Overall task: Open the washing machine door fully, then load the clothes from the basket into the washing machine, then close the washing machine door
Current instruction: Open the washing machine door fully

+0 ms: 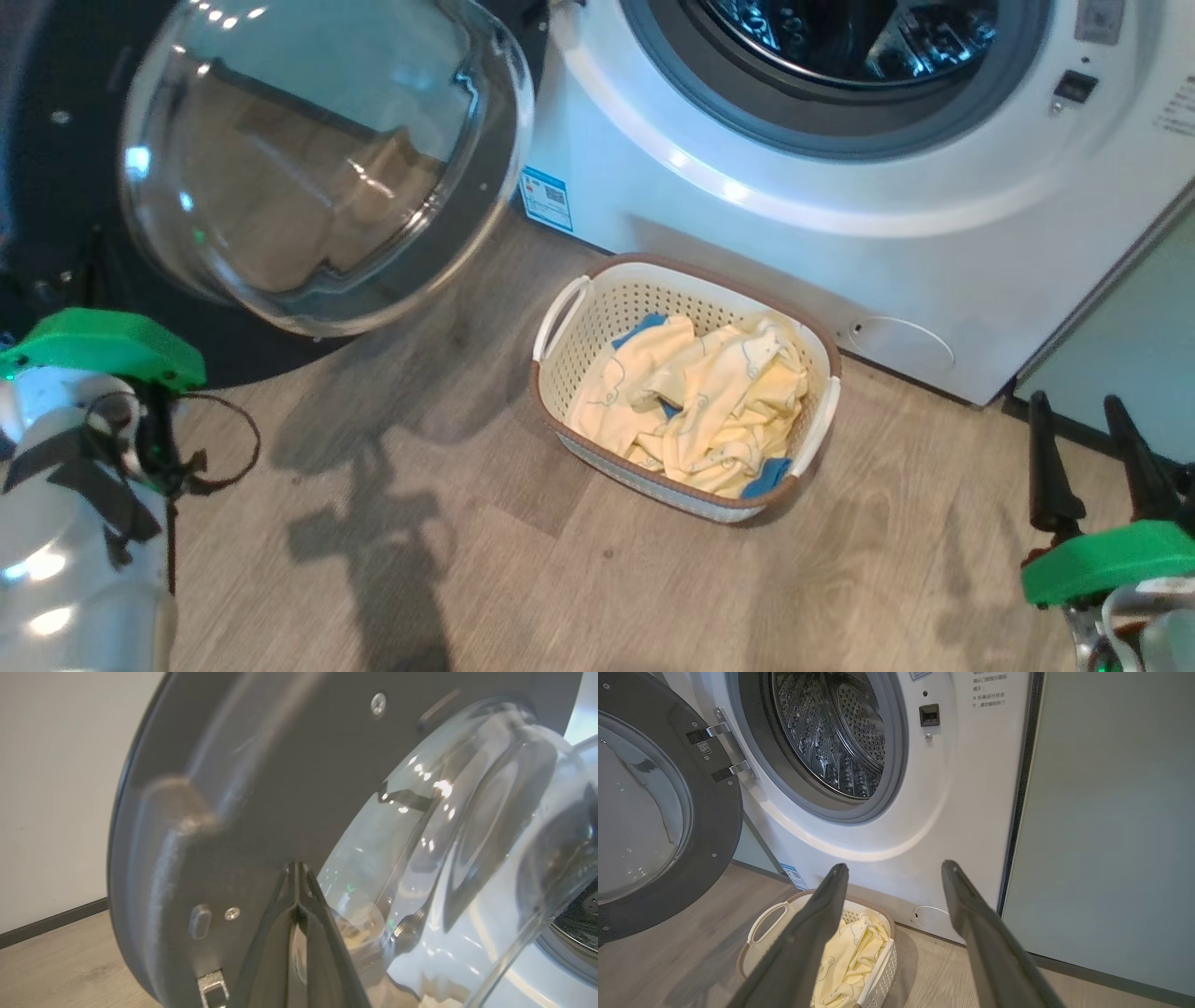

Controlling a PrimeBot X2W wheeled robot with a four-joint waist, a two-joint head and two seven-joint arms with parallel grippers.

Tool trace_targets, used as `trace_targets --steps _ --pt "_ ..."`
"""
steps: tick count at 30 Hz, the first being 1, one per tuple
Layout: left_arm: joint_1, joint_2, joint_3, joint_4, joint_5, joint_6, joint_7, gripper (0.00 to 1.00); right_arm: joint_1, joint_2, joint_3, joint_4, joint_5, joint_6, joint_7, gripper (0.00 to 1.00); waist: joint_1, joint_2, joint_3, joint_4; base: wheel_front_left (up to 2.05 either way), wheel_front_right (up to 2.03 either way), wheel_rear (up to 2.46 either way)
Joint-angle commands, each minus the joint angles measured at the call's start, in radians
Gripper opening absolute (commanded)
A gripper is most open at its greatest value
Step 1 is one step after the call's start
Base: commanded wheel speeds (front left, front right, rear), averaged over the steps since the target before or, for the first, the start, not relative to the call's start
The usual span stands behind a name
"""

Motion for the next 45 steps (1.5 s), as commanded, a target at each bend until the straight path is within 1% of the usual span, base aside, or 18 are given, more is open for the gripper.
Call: trace_targets --steps 1,5,11,17,22,27,31,35,36,40,41,43,44,45 --pt "-0.054 0.066 0.05 -0.012 0.009 -0.003 -0.006 0.0 -0.041 -0.021 0.024 -0.032 0.001 0.002 -0.01 1.0 -0.0002 0.0 0.013 -0.011 0.0 0.0 0.0" --pt "-0.079 0.093 0.105 0.03 0.009 -0.012 -0.006 0.0 -0.06 -0.03 0.034 -0.031 0.004 0.002 -0.01 1.0 -0.0002 0.0 0.033 -0.031 0.0 0.0 0.0" --pt "-0.11 0.114 0.179 0.084 0.002 -0.032 -0.006 0.0 -0.08 -0.038 0.041 -0.032 0.006 0.002 -0.01 1.0 -0.0002 0.0 0.059 -0.057 0.0 0.0 0.0" --pt "-0.125 0.116 0.217 0.103 0.021 -0.039 -0.006 0.0 -0.09 -0.042 0.046 -0.031 0.006 0.002 -0.01 1.0 -0.0002 0.0 0.075 -0.073 0.0 0.0 0.0" --pt "-0.13 0.106 0.241 0.103 0.047 -0.045 -0.006 0.0 -0.091 -0.041 0.042 -0.03 0.007 0.002 -0.01 1.0 -0.0002 0.0 0.074 -0.079 0.0 0.0 0.0" --pt "-0.113 0.074 0.229 0.061 0.09 -0.063 -0.006 0.0 -0.076 -0.034 0.037 -0.025 0.007 0.002 -0.01 1.0 -0.0002 0.0 0.051 -0.076 0.0 0.0 0.0" --pt "-0.073 0.038 0.208 0.004 0.121 -0.079 -0.006 0.0 -0.061 -0.02 0.035 -0.022 0.009 0.002 -0.01 1.0 -0.0002 0.0 0.014 -0.08 0.0 0.0 0.0" --pt "-0.01 0.004 0.175 -0.049 0.136 -0.095 -0.006 0.0 -0.034 -0.006 0.036 -0.018 0.009 0.002 -0.01 1.0 -0.0002 0.0 -0.037 -0.093 0.0 0.0 0.0" --pt "0.027 -0.008 0.154 -0.07 0.138 -0.101 -0.006 0.0 -0.017 0.001 0.031 -0.019 0.009 0.002 -0.01 1.0 -0.0002 0.0 -0.066 -0.102 0.0 0.0 0.0" --pt "0.111 -0.018 0.11 -0.114 0.143 -0.105 -0.006 0.0 0.017 0.015 0.023 -0.019 0.01 0.002 -0.01 1.0 -0.0002 0.0 -0.119 -0.132 0.0 0.0 0.0" --pt "0.132 -0.023 0.101 -0.127 0.143 -0.106 -0.006 0.11 0.025 0.018 0.02 -0.019 0.009 0.002 -0.01 1.0 -0.0002 0.0 -0.129 -0.14 0.0 0.0 0.0" --pt "0.17 -0.04 0.083 -0.147 0.134 -0.106 -0.006 0.51 0.037 0.021 0.017 -0.022 0.006 0.002 -0.01 1.0 -0.0002 0.0 -0.142 -0.158 0.0 0.0 0.0" --pt "0.187 -0.046 0.068 -0.154 0.132 -0.106 -0.006 0.86 0.042 0.023 0.017 -0.025 0.004 0.002 -0.01 1.0 -0.0002 0.0 -0.148 -0.167 0.0 0.0 0.0" --pt "0.202 -0.051 0.053 -0.162 0.132 -0.107 -0.006 1.0 0.047 0.025 0.015 -0.027 0.002 0.002 -0.01 1.0 -0.0002 0.0 -0.154 -0.176 0.0 0.0 0.0"
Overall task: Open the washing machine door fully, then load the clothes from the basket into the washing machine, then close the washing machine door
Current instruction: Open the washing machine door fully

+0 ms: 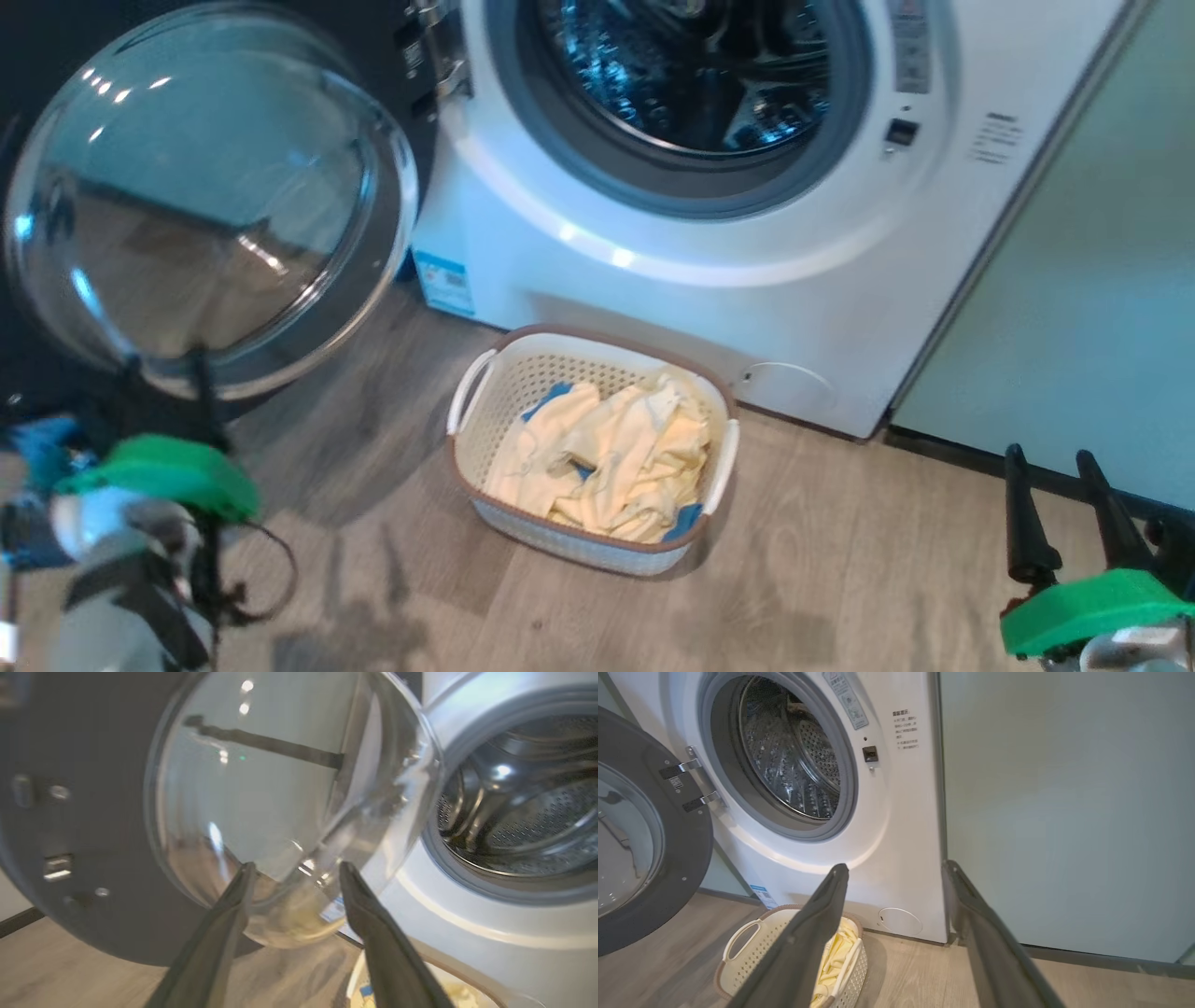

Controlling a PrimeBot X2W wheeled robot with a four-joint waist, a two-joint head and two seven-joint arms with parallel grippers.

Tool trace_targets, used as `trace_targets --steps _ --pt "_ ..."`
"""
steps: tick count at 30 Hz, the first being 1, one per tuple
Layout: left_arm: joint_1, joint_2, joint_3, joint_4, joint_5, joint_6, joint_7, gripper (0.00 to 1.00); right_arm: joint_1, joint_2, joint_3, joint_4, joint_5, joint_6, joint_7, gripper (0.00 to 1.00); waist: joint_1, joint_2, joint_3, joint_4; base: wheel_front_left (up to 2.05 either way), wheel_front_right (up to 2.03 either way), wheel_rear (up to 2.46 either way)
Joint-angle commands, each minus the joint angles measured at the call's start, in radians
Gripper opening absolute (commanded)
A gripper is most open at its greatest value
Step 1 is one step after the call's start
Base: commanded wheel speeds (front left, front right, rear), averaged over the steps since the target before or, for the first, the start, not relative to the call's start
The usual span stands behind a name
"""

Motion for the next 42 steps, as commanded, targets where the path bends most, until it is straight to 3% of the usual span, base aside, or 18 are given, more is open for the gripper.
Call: trace_targets --steps 1,15,24,32,42 --pt "-0.011 0.018 -0.003 -0.05 0.0 -0.001 -0.005 1.0 -0.016 -0.006 0.012 -0.035 -0.006 0.002 -0.01 1.0 0.0001 0.0 -0.027 -0.038 0.0 0.0 0.0" --pt "0.085 0.036 -0.167 -0.127 -0.062 -0.001 -0.005 1.0 0.006 -0.01 0.017 -0.047 -0.019 0.002 -0.01 1.0 0.0001 0.0 -0.065 -0.215 0.0 0.0 0.0" --pt "0.105 0.043 -0.202 -0.141 -0.098 -0.001 -0.005 1.0 0.014 -0.006 0.028 -0.066 -0.036 0.002 -0.01 1.0 0.0001 0.0 -0.074 -0.315 0.0 0.0 0.0" --pt "0.098 0.045 -0.224 -0.127 -0.108 -0.001 -0.006 1.0 0.026 -0.004 0.012 -0.067 -0.036 0.002 -0.01 1.0 0.0001 0.0 -0.081 -0.342 0.0 0.0 0.0" --pt "0.087 0.049 -0.26 -0.102 -0.125 -0.001 -0.006 1.0 0.033 -0.003 -0.013 -0.062 -0.029 0.002 -0.01 1.0 0.0001 0.0 -0.085 -0.323 0.0 0.0 0.0"
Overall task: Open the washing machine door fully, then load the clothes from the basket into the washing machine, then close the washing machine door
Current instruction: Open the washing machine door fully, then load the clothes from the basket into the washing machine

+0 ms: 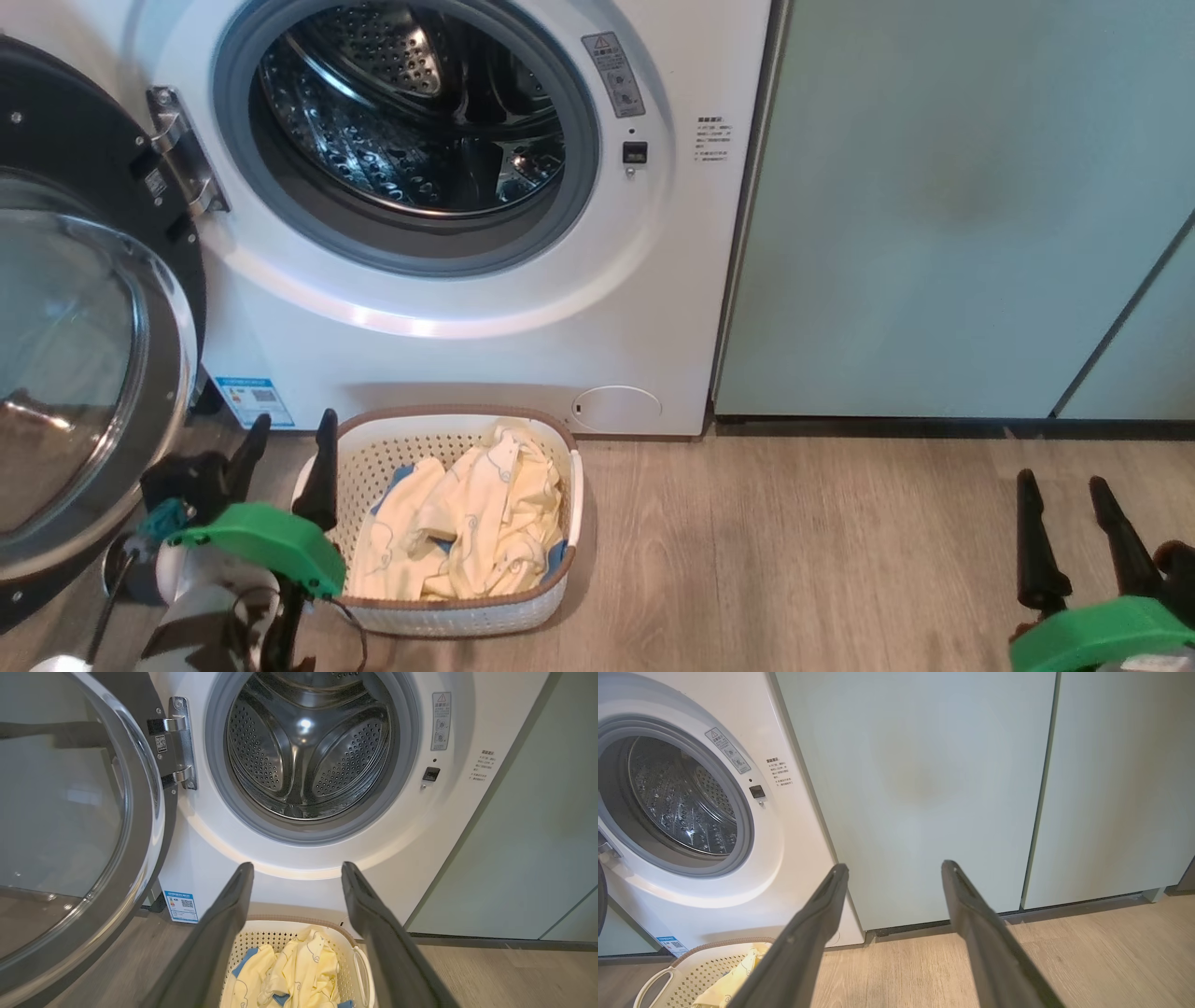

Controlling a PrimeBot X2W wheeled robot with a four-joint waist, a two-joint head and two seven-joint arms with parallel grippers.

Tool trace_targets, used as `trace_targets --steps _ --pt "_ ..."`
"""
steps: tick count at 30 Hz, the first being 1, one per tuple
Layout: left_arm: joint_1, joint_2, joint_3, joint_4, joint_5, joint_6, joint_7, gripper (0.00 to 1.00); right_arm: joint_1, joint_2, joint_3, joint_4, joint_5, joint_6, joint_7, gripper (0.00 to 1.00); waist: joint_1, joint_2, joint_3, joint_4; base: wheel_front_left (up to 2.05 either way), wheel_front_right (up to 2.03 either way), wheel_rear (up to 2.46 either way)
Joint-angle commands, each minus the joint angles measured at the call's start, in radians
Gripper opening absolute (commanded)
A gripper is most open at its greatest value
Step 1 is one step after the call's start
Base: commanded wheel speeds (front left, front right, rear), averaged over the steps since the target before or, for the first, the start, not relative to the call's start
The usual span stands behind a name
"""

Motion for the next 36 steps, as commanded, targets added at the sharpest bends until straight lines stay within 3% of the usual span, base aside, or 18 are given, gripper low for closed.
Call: trace_targets --steps 1,22,36 --pt "-0.055 0.035 0.027 -0.023 -0.009 -0.001 -0.006 1.0 -0.026 -0.007 0.015 -0.029 -0.002 0.002 -0.01 1.0 0.0 0.0 0.0 0.004 0.0 0.0 0.0" --pt "-0.074 0.038 0.02 0.013 -0.025 -0.001 -0.006 1.0 -0.023 -0.002 0.016 -0.025 0.0 0.002 -0.01 1.0 0.0 0.0 0.0 0.015 0.06 -0.06 0.0" --pt "-0.079 0.044 0.019 0.011 -0.037 -0.001 -0.006 1.0 -0.029 0.001 0.021 -0.023 0.003 0.002 -0.01 1.0 0.0 0.0 0.012 0.013 1.48 -1.47 -0.01"
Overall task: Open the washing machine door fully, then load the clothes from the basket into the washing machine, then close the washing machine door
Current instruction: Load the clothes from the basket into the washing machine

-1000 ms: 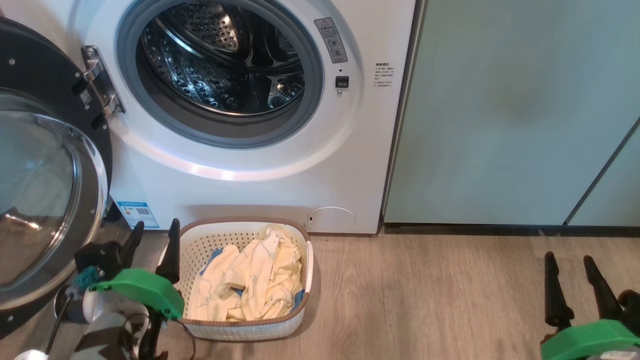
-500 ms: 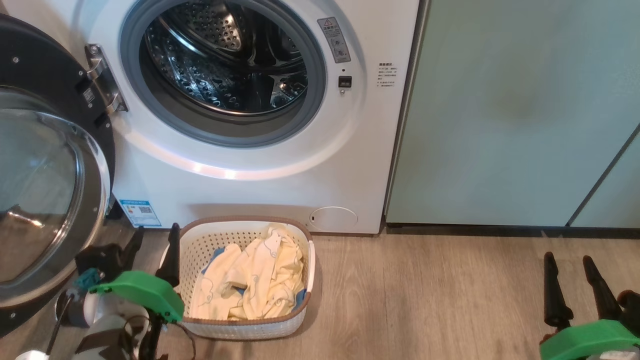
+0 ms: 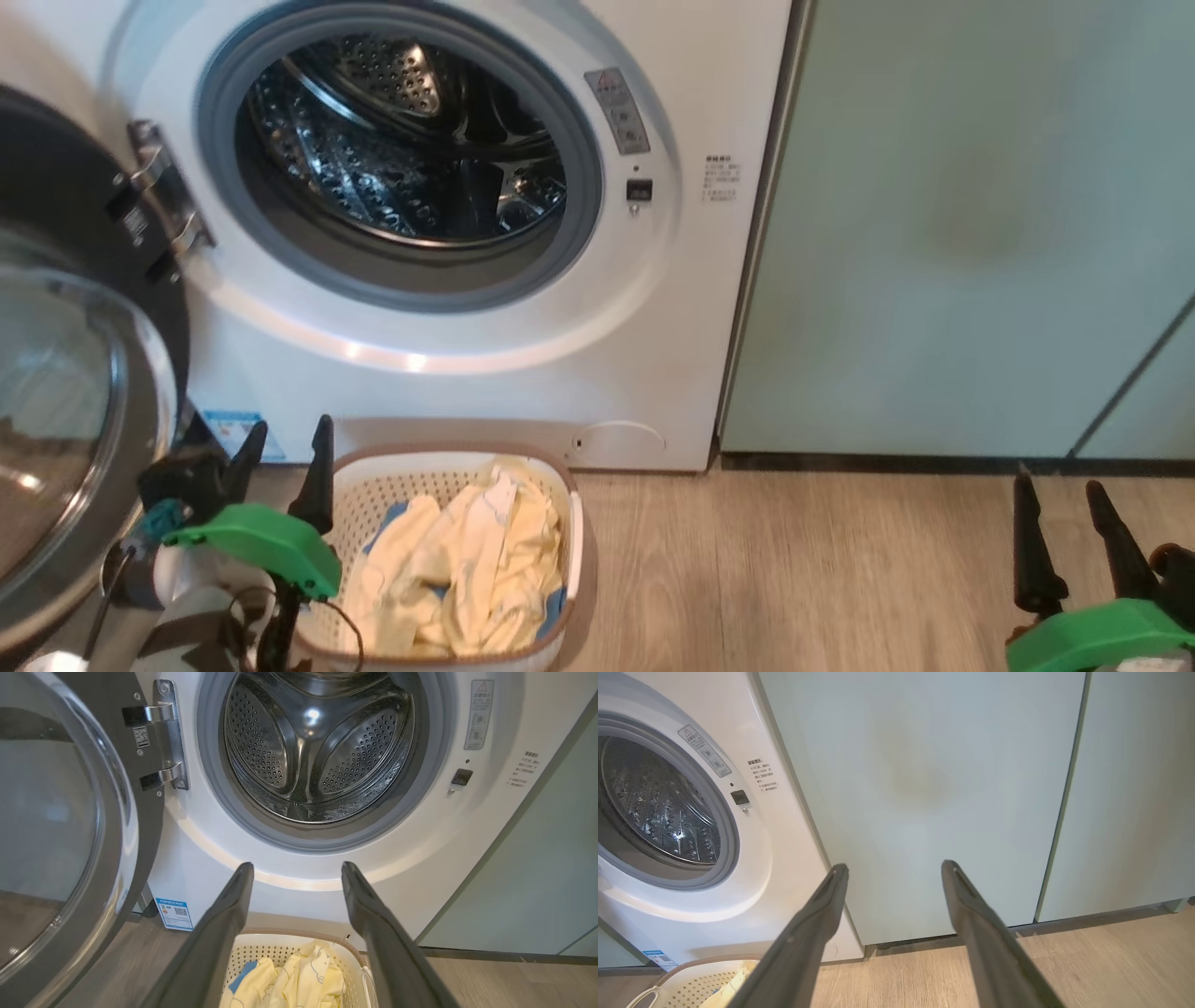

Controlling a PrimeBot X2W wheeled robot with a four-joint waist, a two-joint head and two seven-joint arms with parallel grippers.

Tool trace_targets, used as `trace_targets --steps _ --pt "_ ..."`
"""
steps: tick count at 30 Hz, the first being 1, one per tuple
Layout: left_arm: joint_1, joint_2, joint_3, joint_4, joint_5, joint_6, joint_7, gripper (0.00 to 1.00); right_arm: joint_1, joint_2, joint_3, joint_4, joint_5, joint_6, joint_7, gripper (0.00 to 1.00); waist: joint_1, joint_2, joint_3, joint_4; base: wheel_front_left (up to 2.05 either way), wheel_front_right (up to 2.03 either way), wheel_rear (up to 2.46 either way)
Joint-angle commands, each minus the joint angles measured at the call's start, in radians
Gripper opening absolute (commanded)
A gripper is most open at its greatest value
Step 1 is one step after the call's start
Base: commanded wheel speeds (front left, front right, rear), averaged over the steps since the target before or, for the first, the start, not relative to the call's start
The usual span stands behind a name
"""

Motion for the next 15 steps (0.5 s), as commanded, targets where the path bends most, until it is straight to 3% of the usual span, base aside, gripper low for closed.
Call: trace_targets --steps 1,8,15 --pt "-0.066 0.031 0.038 -0.033 0.009 -0.001 -0.006 1.0 -0.032 -0.004 0.021 -0.028 0.002 0.002 -0.01 1.0 0.0 0.0 0.0 -0.001 1.92 -1.76 -0.16" --pt "-0.046 0.011 0.016 -0.03 0.029 -0.001 -0.006 1.0 -0.031 -0.005 0.021 -0.028 0.003 0.002 -0.01 1.0 0.0 0.0 0.001 -0.006 1.26 -1.25 0.0" --pt "-0.035 -0.001 0.014 -0.026 0.032 -0.001 -0.006 1.0 -0.029 -0.008 0.02 -0.028 0.005 0.002 -0.01 1.0 0.0 0.0 0.001 -0.009 0.24 -0.24 0.0"
